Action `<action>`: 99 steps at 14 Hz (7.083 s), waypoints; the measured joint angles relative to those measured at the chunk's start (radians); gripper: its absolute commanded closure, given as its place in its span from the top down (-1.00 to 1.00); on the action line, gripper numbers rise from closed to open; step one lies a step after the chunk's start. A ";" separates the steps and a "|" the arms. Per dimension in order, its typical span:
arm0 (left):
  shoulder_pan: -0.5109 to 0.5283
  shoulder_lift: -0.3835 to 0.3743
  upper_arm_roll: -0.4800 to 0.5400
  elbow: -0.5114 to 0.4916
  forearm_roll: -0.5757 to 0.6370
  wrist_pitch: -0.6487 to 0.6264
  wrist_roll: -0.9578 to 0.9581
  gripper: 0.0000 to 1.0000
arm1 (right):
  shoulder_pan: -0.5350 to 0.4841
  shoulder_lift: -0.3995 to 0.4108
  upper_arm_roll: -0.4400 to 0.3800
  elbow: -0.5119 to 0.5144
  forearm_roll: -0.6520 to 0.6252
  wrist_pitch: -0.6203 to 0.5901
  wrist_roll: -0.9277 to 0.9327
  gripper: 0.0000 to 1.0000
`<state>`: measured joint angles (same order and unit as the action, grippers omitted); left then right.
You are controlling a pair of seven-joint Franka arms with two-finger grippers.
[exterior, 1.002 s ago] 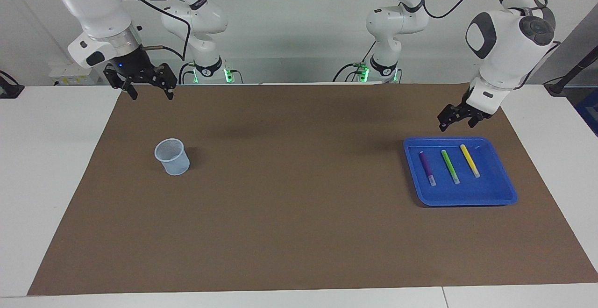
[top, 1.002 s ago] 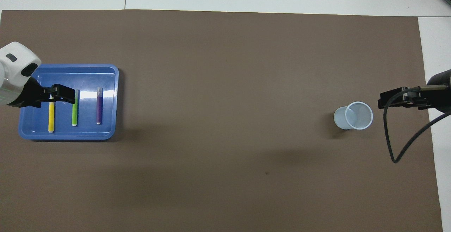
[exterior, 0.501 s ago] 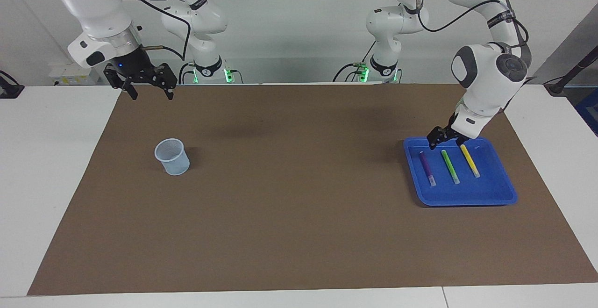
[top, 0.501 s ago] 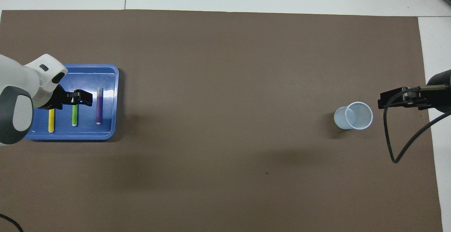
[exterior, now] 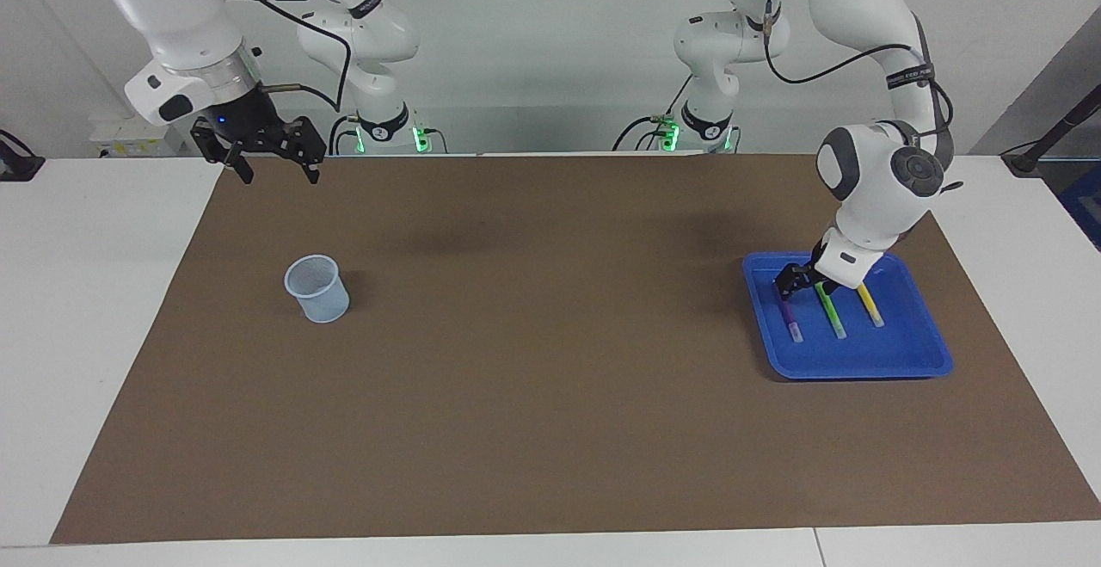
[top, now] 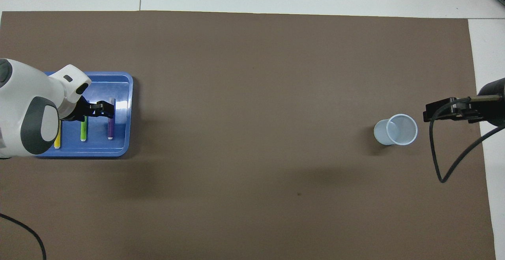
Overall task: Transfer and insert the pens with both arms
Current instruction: 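Move the left gripper over the purple pen and lower onto it, then close the left gripper on the purple pen and lift it out, then carry the purple pen toward center while the right gripper approaches it, then grasp the purple pen tip with the right gripper, open the left gripper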
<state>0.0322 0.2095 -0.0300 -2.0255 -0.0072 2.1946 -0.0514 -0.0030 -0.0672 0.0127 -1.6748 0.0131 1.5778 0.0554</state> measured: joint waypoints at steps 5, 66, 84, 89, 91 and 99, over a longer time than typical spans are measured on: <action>0.000 0.063 -0.002 -0.001 -0.014 0.082 0.000 0.65 | 0.000 0.000 0.000 0.000 0.000 0.000 0.000 1.00; -0.186 -0.356 -0.079 0.080 -0.667 -0.259 -1.454 -1.00 | 0.126 -0.003 0.057 -0.053 0.314 0.200 0.147 1.00; -0.304 -0.439 -0.068 -0.045 -0.680 -0.133 -1.571 -1.00 | 0.566 0.029 0.064 -0.154 0.543 0.725 0.824 1.00; -0.303 -0.444 -0.060 -0.046 -0.684 -0.149 -1.571 -1.00 | 0.583 0.037 0.058 -0.166 0.543 0.753 0.851 0.80; -0.303 -0.445 -0.060 -0.046 -0.684 -0.152 -1.571 -1.00 | 0.585 0.051 0.058 -0.168 0.543 0.783 0.850 0.56; -0.303 -0.449 -0.059 -0.046 -0.685 -0.164 -1.571 -1.00 | 0.618 0.088 0.060 -0.169 0.543 0.861 0.847 0.05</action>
<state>-0.2710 -0.2392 -0.0892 -2.0716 -0.6918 2.0306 -1.6228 0.6155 0.0211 0.0727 -1.8441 0.5561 2.4389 0.9026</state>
